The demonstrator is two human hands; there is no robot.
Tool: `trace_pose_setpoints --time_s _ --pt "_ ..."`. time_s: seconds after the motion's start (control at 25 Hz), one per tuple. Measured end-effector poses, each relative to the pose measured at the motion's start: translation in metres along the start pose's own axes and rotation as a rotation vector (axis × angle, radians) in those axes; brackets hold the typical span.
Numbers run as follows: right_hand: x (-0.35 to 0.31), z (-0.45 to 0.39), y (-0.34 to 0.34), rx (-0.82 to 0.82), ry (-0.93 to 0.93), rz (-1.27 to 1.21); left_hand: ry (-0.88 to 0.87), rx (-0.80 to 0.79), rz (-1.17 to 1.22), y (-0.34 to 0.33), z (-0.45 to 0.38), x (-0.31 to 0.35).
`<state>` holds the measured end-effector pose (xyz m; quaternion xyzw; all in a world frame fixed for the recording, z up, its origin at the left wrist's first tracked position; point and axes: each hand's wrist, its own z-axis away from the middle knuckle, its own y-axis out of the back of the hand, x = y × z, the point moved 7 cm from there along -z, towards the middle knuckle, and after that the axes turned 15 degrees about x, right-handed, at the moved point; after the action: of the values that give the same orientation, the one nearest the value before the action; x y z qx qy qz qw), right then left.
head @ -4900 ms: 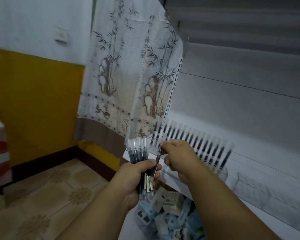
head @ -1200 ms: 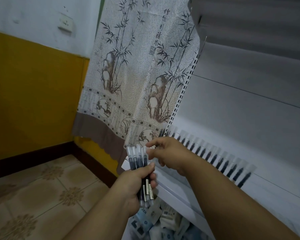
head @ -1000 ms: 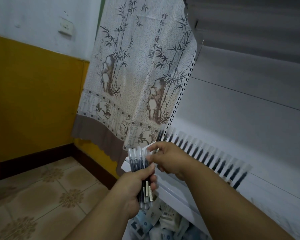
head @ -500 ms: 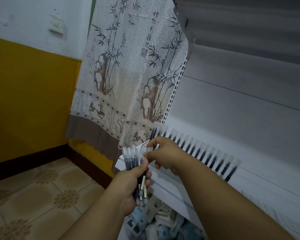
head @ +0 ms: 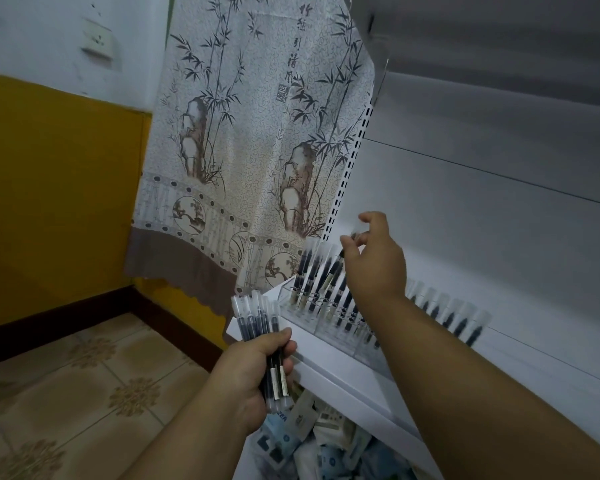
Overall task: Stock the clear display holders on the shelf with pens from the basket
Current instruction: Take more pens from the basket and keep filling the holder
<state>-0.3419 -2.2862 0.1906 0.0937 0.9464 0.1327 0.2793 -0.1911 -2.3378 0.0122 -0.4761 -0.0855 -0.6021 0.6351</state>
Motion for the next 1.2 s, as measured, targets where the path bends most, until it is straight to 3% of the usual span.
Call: trace_pose_setpoints --time_s 0.24,0.44,0.6,0.72,0.84,0.92,1.04,1.2 --pt "-0.004 0.003 -0.02 -0.034 0.093 0.072 -0.005 -0.012 0.001 0.001 -0.001 0.0" --pt "-0.003 0.018 -0.032 -0.19 0.161 0.194 0.005 -0.044 0.015 -0.003 0.001 0.001" --pt "-0.021 0.014 -0.018 -0.164 0.232 0.257 0.01 -0.064 0.019 -0.004 0.002 0.003" --pt "-0.02 0.03 -0.01 -0.253 0.058 0.053 -0.003 -0.11 0.004 -0.005 0.01 0.006" --pt "-0.006 0.07 -0.028 -0.677 -0.329 -0.151 -0.009 -0.178 0.009 -0.01 0.02 0.007" --pt "-0.003 0.081 -0.031 -0.797 -0.484 -0.28 -0.003 -0.208 0.005 -0.015 0.026 0.006" --pt "-0.002 0.072 -0.022 -0.716 -0.541 -0.332 -0.023 -0.217 -0.016 -0.017 0.029 0.004" --pt "0.005 0.02 0.018 -0.201 -0.377 -0.27 -0.03 -0.17 -0.012 -0.011 0.024 0.006"
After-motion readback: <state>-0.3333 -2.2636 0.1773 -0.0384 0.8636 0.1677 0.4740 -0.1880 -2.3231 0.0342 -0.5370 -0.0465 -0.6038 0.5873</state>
